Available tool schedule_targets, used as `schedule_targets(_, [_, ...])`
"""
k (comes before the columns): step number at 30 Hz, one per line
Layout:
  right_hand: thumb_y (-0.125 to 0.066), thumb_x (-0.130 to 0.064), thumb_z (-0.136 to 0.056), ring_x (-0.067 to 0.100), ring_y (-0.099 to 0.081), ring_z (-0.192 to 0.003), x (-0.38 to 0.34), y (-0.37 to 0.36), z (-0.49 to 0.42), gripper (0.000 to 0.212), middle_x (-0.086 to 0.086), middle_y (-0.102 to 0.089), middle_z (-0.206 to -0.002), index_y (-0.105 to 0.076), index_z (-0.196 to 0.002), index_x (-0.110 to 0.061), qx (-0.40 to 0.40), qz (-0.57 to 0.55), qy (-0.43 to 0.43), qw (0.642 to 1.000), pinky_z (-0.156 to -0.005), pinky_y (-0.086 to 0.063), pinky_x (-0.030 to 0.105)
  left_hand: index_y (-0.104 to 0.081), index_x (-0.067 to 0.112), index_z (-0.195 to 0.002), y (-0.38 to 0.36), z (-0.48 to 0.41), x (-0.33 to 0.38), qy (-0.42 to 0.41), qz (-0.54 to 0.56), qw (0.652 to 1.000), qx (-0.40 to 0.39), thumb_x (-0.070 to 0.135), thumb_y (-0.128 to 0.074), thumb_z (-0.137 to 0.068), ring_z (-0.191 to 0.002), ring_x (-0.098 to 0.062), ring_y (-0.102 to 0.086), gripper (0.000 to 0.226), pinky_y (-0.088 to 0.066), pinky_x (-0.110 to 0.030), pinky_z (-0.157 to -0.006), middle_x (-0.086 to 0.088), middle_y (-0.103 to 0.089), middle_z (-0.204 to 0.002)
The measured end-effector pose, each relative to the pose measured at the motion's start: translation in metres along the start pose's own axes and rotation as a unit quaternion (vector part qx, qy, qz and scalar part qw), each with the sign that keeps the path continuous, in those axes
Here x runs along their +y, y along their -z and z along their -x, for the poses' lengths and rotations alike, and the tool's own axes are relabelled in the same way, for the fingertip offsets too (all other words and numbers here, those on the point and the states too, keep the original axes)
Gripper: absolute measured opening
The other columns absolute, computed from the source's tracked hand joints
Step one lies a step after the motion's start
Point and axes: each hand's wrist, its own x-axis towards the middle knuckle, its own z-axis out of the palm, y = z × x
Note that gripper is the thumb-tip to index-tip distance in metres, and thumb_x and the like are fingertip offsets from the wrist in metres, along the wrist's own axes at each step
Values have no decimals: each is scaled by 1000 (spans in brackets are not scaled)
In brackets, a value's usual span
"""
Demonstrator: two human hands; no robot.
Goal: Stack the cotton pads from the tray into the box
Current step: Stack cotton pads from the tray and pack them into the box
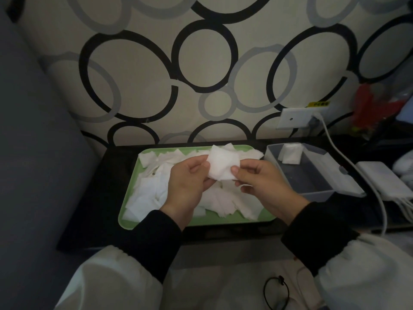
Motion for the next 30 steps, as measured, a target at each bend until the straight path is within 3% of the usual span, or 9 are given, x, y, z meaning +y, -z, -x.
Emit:
schedule_targets(6, [-63,-18,-95,14,-62,-72,-12,5,-1,6,2,-67,-85,-65,-97,-13,131,-127,-33,983,-64,-45,28,-63,17,-118,10,-10,1,14,13,996,85,10,-53,-101,-100,-28,-72,21,-61,-30,-74,-16,-65,-122])
schedule_targets(9, [-63,-17,-94,14,-64,-71,-19,3,4,3,0,-67,-82,-65,-93,-15,97,-168,-26,981,-67,-45,30,-61,14,-118,9,-8,0,53,75,993,69,12,-56,-100,-94,-31,-74,19,-61,-33,-73,-17,-62,-126])
schedule_targets(15, [-70,-11,-89,15,-62,-67,-16,-16,10,7,3,-68,-78,-70,-84,-16,1,-122,-27,992,-60,-44,26,-65,12,-117,-1,-3,-5,53,51,996,59,3,-76,-84,-96,-23,-71,36,-58,-26,-69,-13,-70,-114])
schedule_targets(21, [-74,-15,-86,11,-60,-61,-15,-22,12,4,-1,-68,-74,-70,-86,-17,30,-74,-34,996,-53,-41,23,-69,15,-105,-9,0,-6,38,42,997,46,0,-72,-86,-88,-22,-72,24,-57,-25,-68,-15,-74,-104])
schedule_targets(25, [-76,-21,-85,10,-63,-61,-14,-21,12,7,-1,-69,-76,-70,-88,-17,50,-23,-45,997,-53,-42,22,-68,12,-107,-14,1,-6,49,50,997,30,-5,-61,-91,-94,-30,-73,24,-59,-29,-72,-18,-74,-102])
schedule_targets(30, [-77,-23,-85,10,-63,-60,-15,-18,12,15,-3,-69,-74,-66,-76,-20,87,23,-46,995,-49,-40,19,-67,12,-106,-16,3,-7,57,77,995,13,8,-58,-98,-96,-27,-74,13,-59,-33,-77,-16,-74,-106])
